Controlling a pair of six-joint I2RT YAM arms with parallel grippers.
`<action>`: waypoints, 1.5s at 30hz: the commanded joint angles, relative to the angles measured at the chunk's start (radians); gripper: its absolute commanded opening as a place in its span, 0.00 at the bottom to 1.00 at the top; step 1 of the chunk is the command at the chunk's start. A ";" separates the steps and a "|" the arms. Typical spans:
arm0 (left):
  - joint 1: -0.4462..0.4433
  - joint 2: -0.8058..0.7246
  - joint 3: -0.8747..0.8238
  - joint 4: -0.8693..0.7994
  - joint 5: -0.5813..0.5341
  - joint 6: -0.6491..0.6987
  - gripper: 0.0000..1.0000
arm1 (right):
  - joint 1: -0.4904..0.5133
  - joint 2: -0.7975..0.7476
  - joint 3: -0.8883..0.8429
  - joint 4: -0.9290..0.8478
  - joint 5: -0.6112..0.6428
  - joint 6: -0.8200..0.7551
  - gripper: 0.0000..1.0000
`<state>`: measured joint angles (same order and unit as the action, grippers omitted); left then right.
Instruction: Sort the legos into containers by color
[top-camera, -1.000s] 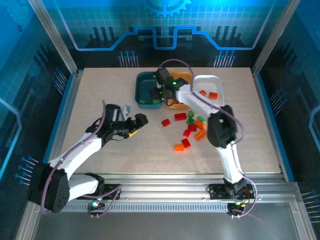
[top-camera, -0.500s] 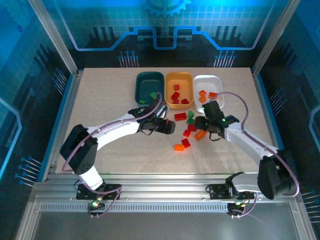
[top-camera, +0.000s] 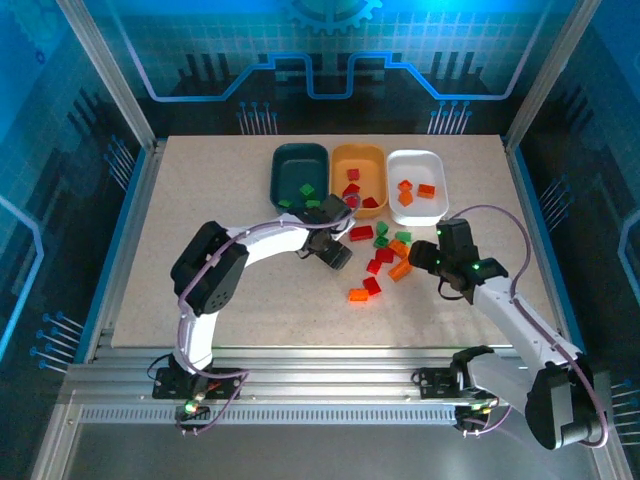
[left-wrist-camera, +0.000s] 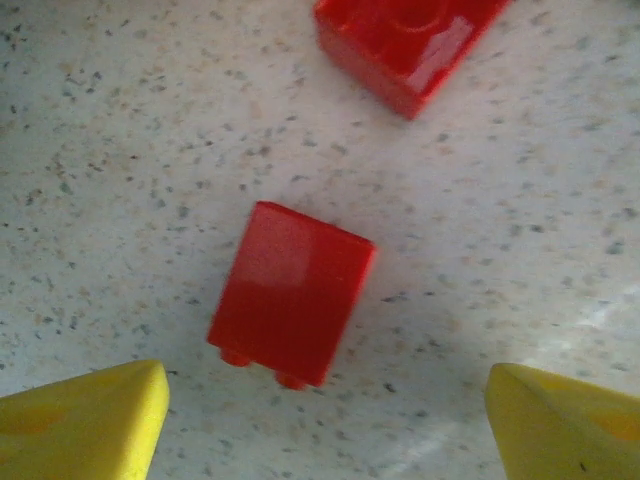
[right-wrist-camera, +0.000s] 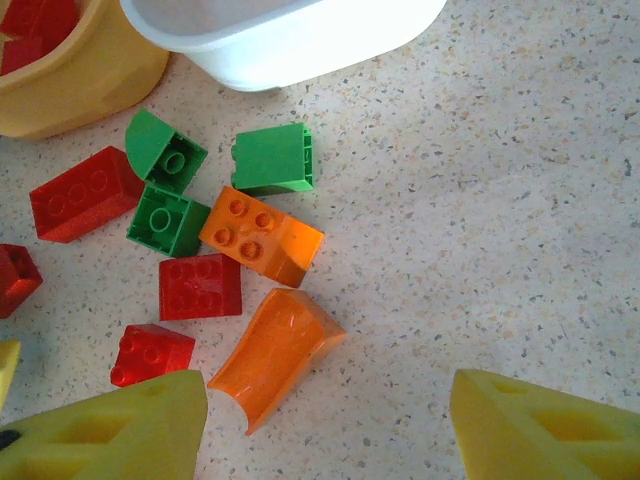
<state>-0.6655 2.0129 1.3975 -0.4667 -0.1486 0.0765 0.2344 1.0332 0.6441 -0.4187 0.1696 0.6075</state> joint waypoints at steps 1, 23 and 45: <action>0.027 0.021 0.059 0.016 0.058 0.077 0.84 | -0.020 -0.018 -0.021 0.038 -0.029 0.020 0.67; 0.040 0.105 0.101 -0.011 0.171 0.065 0.57 | -0.029 -0.038 -0.031 0.046 -0.047 0.017 0.67; -0.029 -0.130 -0.021 0.046 0.081 -0.038 0.32 | -0.029 -0.030 -0.044 0.066 -0.060 0.020 0.67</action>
<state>-0.6861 1.9873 1.3830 -0.4145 -0.0452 0.0723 0.2192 1.0042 0.6090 -0.3790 0.1215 0.6140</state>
